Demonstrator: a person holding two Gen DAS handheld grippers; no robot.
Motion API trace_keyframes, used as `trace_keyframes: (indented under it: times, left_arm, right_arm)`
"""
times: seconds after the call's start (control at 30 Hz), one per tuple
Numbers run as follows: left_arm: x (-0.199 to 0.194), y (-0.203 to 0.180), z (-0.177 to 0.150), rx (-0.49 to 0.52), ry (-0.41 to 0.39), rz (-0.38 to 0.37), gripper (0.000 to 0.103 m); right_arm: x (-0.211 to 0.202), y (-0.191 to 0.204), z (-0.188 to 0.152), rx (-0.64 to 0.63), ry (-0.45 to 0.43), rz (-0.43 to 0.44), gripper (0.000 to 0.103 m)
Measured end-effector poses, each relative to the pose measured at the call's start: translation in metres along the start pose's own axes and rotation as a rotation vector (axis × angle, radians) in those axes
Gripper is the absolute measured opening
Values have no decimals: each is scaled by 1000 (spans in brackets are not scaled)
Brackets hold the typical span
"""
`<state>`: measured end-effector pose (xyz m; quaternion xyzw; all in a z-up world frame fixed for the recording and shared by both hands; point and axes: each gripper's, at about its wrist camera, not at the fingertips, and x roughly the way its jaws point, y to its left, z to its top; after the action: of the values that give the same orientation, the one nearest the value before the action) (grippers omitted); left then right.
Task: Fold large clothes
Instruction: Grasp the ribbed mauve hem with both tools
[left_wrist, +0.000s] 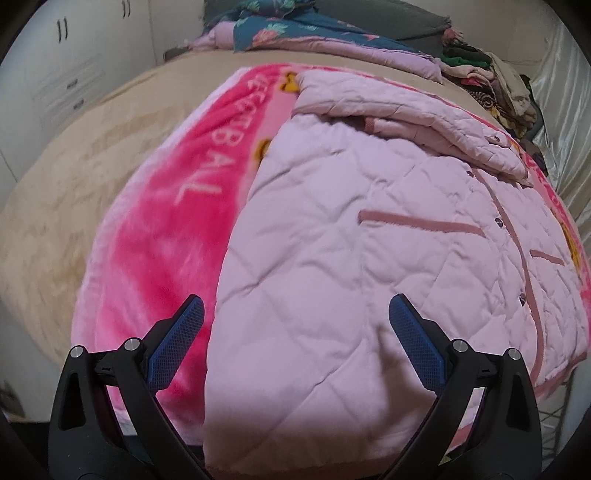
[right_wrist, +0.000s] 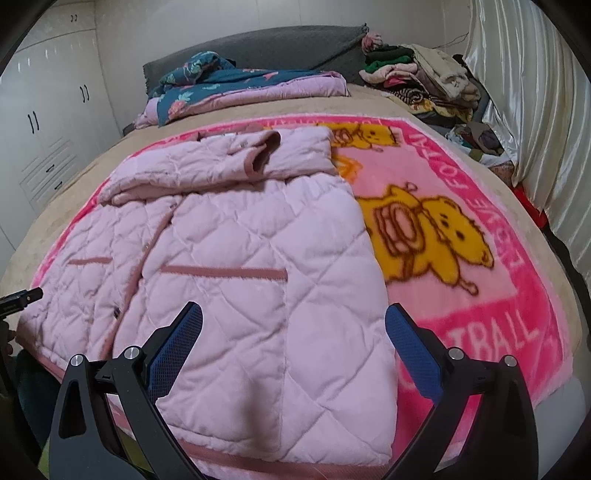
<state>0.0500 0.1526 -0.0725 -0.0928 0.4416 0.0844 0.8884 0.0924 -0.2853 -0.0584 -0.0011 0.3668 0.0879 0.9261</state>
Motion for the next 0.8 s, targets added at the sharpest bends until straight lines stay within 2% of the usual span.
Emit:
trace_keyframes:
  times: [0.3, 0.43, 0.57, 0.67, 0.8]
  left_arm:
    - [11, 33, -21, -107, 86, -101, 94]
    - [14, 39, -27, -150, 113, -173, 94]
    - [14, 31, -28, -134, 118, -175, 94]
    - [13, 22, -28, -118, 116, -206, 93]
    - [13, 9, -28, -83, 117, -208, 94]
  right_arm:
    - [6, -10, -17, 9, 49, 10, 99]
    - [7, -18, -29, 28, 82, 9, 99]
    - [7, -27, -43, 37, 116, 7, 99]
    - [9, -35, -55, 49, 150, 11, 99]
    - [15, -44, -74, 76, 206, 53, 99]
